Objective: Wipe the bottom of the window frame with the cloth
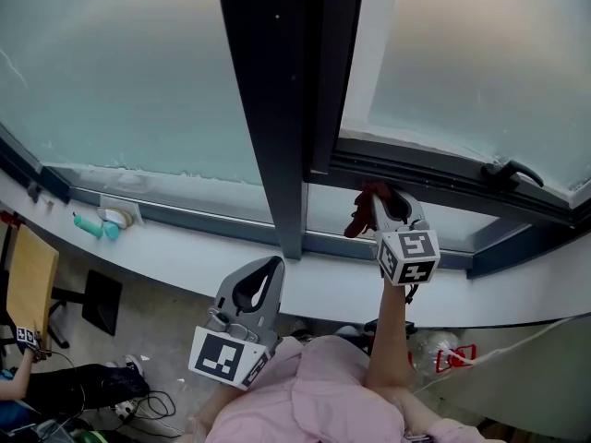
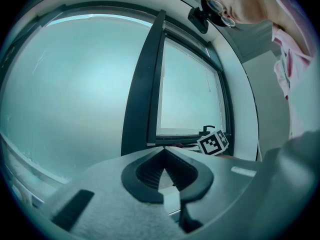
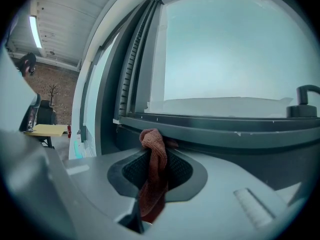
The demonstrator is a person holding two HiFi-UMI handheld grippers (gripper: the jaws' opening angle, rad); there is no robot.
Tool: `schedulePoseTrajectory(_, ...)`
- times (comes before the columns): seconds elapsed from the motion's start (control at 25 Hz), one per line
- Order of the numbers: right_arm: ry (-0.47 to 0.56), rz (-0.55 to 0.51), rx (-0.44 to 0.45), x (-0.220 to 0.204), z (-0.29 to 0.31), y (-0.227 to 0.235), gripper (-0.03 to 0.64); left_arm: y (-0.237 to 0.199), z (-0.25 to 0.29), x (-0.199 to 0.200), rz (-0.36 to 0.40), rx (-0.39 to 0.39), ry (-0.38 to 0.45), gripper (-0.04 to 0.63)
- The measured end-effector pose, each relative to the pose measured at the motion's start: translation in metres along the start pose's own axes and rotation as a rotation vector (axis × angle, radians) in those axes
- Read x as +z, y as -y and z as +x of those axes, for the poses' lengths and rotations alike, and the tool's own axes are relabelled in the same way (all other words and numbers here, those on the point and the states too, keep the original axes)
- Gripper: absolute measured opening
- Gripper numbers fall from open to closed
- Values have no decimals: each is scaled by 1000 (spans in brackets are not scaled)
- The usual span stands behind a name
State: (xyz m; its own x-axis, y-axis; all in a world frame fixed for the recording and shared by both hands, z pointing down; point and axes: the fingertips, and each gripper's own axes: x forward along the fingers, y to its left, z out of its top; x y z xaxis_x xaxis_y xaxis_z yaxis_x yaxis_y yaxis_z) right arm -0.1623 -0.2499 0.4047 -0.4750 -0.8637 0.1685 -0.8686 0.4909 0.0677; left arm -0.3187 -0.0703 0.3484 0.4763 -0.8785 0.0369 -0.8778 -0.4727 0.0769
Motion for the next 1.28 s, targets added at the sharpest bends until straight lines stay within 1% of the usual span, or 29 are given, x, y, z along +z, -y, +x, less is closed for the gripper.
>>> schedulePoseTrajectory(0.24, 0, 3, -15, -3, -16, 26, 67, 25, 24, 0, -2, -46, -12, -3)
schedulePoseTrajectory(0.56, -17, -17, 10, -11, -38, 65, 66, 75, 62, -1, -20, -95, -15, -2)
schedulePoseTrajectory(0.72, -22, -27, 28, -13, -47, 80, 66, 97, 73, -3, -24, -92, -11, -3)
schedulePoseTrajectory(1.0, -13, -42, 91, -15, -50, 83, 64, 125, 84, -3, -21, -64, 2, -3)
schedulePoseTrajectory(1.28, 10, -8, 138, -15, -52, 84, 64, 143, 88, -3, -18, -37, 13, -2)
